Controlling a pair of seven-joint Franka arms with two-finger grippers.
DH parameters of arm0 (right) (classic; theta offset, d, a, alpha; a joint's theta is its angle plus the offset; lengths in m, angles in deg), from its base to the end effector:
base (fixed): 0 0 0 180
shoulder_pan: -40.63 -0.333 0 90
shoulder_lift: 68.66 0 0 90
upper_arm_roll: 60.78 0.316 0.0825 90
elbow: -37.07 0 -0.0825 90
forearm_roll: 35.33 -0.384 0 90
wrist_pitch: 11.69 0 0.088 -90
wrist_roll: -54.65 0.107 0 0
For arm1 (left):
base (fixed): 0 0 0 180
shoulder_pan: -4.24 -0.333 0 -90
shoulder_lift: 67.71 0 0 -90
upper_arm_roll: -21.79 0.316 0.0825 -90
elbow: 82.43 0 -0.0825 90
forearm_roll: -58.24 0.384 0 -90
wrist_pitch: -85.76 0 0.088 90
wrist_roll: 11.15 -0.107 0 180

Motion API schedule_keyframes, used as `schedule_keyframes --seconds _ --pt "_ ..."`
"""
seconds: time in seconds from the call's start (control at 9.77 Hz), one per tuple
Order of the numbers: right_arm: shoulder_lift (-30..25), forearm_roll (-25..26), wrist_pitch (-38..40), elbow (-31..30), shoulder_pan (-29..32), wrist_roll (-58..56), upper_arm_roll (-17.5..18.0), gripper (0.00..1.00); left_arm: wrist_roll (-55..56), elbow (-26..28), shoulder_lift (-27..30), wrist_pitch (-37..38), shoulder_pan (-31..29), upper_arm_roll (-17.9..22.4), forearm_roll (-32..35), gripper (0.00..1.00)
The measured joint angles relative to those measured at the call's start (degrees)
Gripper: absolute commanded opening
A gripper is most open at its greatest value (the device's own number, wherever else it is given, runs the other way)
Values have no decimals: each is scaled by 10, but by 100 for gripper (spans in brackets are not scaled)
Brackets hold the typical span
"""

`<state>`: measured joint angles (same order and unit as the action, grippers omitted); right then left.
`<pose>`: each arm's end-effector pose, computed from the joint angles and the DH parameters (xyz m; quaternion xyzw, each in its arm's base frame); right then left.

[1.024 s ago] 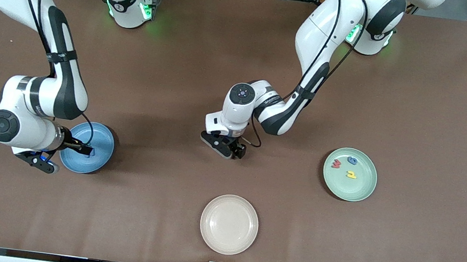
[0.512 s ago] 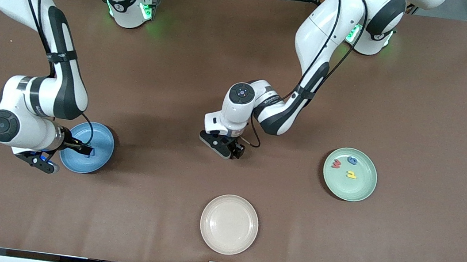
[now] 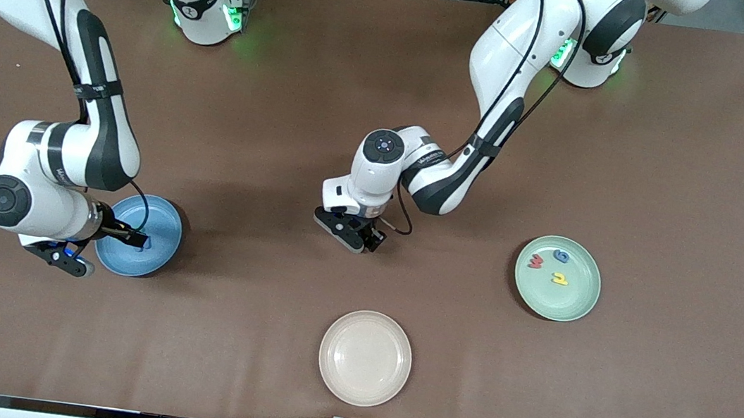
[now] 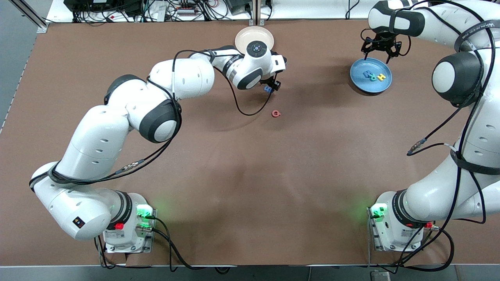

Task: Sort uppercase to blue plate, lowercase to green plate
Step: 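Lower the left gripper onto the blue lowercase m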

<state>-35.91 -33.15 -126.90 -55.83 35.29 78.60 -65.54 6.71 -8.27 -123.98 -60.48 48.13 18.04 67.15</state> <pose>0.6677 0.0108 0.2774 0.9773 -0.1877 -0.0797 0.0576 0.5263 -0.5599 0.1756 0.9457 -0.2927 0.1312 0.0525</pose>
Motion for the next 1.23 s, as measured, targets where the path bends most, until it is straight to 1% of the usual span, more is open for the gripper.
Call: schedule_keyframes --seconds 0.1,0.41,0.61,0.72,1.23 --pt "0 0 0 0 0 0 0 100 0 -1 -1 0 0 0 0 68" --pt "0 0 0 0 0 0 1 100 2 -3 -9 0 0 0 0 68" --pt "0 0 0 0 0 0 1 100 4 -4 -9 0 0 -4 0 64" --pt "0 0 0 0 0 0 1 100 4 -5 -9 0 1 -5 0 61" --pt "0 0 0 0 -1 0 1 100 4 -6 -9 0 0 -4 0 57"
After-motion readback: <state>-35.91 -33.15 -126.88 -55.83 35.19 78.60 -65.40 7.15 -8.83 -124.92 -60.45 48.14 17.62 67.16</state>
